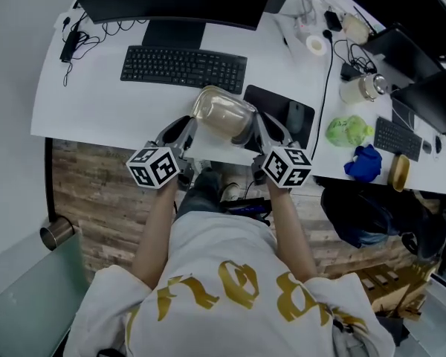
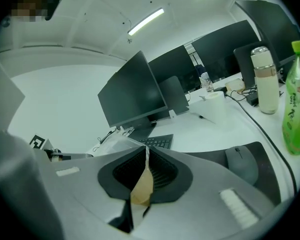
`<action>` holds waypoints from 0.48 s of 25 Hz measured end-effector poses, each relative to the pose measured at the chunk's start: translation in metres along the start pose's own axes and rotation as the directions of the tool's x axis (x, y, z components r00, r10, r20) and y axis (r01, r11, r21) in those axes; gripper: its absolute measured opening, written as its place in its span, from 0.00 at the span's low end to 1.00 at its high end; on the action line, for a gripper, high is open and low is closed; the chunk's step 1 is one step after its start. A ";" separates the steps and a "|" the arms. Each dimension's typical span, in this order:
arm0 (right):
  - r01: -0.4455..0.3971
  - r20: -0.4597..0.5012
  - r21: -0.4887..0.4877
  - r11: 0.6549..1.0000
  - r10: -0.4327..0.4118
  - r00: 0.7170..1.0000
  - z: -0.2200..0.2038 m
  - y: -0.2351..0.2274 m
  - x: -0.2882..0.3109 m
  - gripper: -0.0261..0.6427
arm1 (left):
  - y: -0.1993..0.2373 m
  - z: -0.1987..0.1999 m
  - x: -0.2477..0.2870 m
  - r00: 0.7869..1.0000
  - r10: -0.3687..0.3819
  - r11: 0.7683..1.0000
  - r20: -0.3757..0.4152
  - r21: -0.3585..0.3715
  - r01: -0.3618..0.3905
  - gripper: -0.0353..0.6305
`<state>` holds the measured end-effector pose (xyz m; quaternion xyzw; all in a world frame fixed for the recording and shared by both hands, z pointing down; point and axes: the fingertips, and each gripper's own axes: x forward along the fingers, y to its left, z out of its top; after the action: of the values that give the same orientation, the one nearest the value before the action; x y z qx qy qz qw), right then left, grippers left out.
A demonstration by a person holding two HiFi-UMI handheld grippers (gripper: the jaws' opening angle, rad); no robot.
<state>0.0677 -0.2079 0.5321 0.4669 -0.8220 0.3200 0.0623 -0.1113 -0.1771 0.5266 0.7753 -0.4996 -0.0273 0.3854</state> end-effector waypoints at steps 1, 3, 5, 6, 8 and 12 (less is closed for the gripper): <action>-0.007 0.000 -0.003 1.000 0.007 1.000 0.001 0.002 -0.001 0.11 | -0.002 0.001 -0.003 1.000 0.003 1.000 0.012 -0.004 -0.003 0.14; -0.019 0.002 -0.007 1.000 0.019 1.000 0.003 0.005 -0.005 0.11 | -0.006 0.002 -0.008 0.999 0.005 1.000 0.038 -0.013 -0.004 0.14; -0.029 0.008 -0.009 1.000 0.029 1.000 0.005 0.006 -0.011 0.11 | -0.013 0.001 -0.013 0.998 0.006 1.000 0.056 -0.018 -0.005 0.14; -0.034 0.012 -0.009 0.999 0.034 0.999 0.006 0.007 -0.015 0.11 | -0.016 0.000 -0.015 0.998 0.007 1.000 0.063 -0.018 -0.005 0.14; -0.045 0.022 -0.008 0.999 0.045 0.999 0.010 0.009 -0.021 0.11 | -0.022 0.000 -0.020 0.997 0.007 1.000 0.081 -0.017 -0.006 0.14; -0.066 0.043 -0.011 0.998 0.067 0.997 0.016 0.016 -0.033 0.11 | -0.034 0.004 -0.031 0.993 0.011 1.000 0.120 -0.010 -0.009 0.13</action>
<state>0.0760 -0.1869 0.4988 0.4458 -0.8399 0.3076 0.0361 -0.1030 -0.1477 0.4913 0.7679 -0.5257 -0.0743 0.3584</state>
